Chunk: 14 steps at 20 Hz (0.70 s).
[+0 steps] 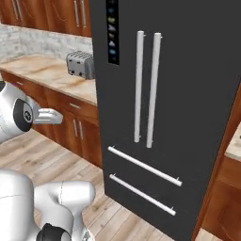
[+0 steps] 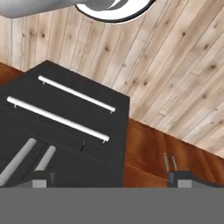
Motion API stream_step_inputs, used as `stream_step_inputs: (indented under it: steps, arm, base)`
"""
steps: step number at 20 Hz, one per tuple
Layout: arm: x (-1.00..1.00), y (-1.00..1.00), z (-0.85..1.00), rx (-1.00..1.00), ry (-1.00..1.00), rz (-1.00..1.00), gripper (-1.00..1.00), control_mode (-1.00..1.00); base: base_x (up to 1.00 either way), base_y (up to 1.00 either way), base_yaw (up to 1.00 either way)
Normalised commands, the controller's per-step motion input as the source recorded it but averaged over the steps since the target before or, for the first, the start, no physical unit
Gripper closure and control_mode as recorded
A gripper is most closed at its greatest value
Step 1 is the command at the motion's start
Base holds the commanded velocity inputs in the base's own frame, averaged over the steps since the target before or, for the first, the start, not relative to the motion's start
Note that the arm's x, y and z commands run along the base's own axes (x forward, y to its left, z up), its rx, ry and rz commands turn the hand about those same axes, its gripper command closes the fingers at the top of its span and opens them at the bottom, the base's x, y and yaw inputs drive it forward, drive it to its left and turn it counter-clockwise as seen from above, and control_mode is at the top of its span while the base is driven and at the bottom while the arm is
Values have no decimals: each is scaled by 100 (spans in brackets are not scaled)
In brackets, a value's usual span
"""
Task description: Move the hot dog bun to the plate on the dining table and place the condiment next to that plate. Then navigate to the fridge and take the sausage and place it on the plate as well.
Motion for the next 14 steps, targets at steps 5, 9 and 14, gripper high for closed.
stream_step_inputs:
  steps: [5, 9, 14]
  arm:
    - [0, 0, 0, 0, 0, 0, -100, 100]
    - [0, 0, 0, 0, 0, 0, -100, 100]
    - [0, 0, 0, 0, 0, 0, -100, 100]
  base:
    - [54, 35, -59]
    - [31, 32, -62]
    - [5, 25, -58]
